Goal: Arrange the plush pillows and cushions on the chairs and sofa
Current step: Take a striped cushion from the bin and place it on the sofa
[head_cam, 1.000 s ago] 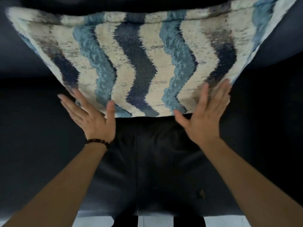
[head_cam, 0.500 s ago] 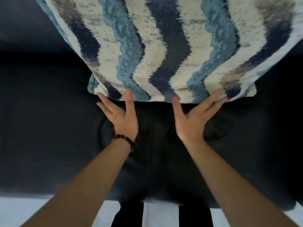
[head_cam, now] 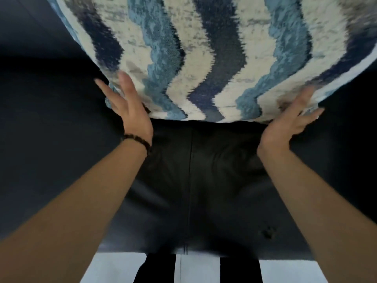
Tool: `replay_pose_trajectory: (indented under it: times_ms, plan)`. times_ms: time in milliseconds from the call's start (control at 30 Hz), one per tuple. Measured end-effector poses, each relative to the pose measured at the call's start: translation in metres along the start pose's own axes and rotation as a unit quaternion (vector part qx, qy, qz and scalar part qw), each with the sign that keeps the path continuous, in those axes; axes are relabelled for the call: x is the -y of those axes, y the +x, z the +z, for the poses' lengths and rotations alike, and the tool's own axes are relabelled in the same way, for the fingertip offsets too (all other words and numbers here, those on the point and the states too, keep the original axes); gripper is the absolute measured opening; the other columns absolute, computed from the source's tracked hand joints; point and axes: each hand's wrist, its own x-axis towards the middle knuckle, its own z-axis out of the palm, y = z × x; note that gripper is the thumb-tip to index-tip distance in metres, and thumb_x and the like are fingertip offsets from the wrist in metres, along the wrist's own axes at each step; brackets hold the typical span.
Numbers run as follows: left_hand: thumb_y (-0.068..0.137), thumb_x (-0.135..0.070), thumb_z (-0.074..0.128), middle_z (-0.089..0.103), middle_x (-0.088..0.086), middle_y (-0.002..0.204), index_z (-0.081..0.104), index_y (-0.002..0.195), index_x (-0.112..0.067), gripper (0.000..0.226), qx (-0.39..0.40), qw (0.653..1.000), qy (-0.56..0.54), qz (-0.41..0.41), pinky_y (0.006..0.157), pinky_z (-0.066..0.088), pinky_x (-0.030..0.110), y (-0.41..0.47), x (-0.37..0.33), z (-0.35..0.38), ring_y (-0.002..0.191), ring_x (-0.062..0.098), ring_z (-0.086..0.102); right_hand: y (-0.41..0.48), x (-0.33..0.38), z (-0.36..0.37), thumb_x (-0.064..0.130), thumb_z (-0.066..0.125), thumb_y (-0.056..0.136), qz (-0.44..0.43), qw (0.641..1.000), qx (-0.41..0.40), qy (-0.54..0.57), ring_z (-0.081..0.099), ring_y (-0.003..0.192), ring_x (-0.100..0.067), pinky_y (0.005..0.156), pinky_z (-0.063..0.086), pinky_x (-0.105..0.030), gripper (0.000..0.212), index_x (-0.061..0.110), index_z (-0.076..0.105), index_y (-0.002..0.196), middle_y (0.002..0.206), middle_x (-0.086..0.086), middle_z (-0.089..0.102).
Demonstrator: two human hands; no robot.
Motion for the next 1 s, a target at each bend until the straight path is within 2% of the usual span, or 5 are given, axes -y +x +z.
replay_pose_trajectory:
  times_ms: [167, 300, 433, 833, 1000]
  plan:
    - [0.051, -0.106, 0.019, -0.005, 0.003, 0.170, 0.005, 0.161, -0.029, 0.135, 0.059, 0.993, 0.078, 0.071, 0.127, 0.003, 0.048, 0.023, -0.036, 0.031, 0.157, 0.024, -0.004, 0.029, 0.047, 0.034, 0.077, 0.050, 0.086, 0.034, 0.999, 0.039, 0.012, 0.005, 0.157, -0.020, 0.125, 0.013, -0.048, 0.100, 0.041, -0.009, 0.159, 0.170, 0.003, -0.005]
    - [0.088, -0.070, 0.051, -0.012, 0.011, 0.169, -0.005, 0.161, -0.021, 0.105, -0.028, 0.989, 0.078, 0.118, 0.124, -0.001, 0.040, 0.004, -0.043, 0.018, 0.156, 0.024, -0.009, 0.009, 0.049, 0.004, 0.065, 0.048, 0.096, -0.116, 0.990, 0.012, -0.076, -0.002, 0.156, -0.026, 0.121, 0.006, -0.031, 0.095, 0.024, -0.007, 0.161, 0.168, -0.014, -0.014]
    - [0.097, -0.065, 0.045, 0.004, 0.041, 0.159, 0.020, 0.157, 0.000, 0.092, -0.044, 0.854, 0.345, 0.386, 0.122, 0.010, 0.053, 0.030, -0.075, 0.022, 0.151, 0.052, 0.006, 0.025, 0.079, 0.016, 0.066, 0.049, 0.095, -0.396, 0.882, 0.008, -0.257, 0.005, 0.151, -0.051, 0.126, 0.007, -0.050, 0.102, -0.007, 0.013, 0.157, 0.159, -0.041, -0.005]
    - [0.101, -0.066, 0.018, 0.005, 0.029, 0.165, 0.013, 0.161, -0.017, 0.077, -0.054, 0.788, 0.497, 0.359, 0.120, 0.015, 0.062, 0.016, -0.071, 0.026, 0.154, 0.044, 0.005, 0.024, 0.086, 0.008, 0.084, 0.028, 0.088, -0.340, 0.846, 0.063, -0.406, -0.006, 0.153, -0.048, 0.120, 0.007, -0.067, 0.103, 0.020, -0.005, 0.162, 0.166, -0.021, -0.016]
    - [0.103, -0.063, 0.028, 0.005, 0.033, 0.163, 0.006, 0.161, -0.022, 0.075, 0.060, 0.693, 0.569, 0.439, 0.117, 0.007, 0.071, -0.027, -0.018, 0.007, 0.151, 0.052, 0.004, 0.011, 0.046, -0.033, 0.071, 0.030, 0.099, -0.508, 0.647, 0.112, -0.557, 0.000, 0.148, -0.059, 0.118, 0.012, -0.070, 0.085, 0.020, 0.004, 0.162, 0.164, -0.033, -0.001]
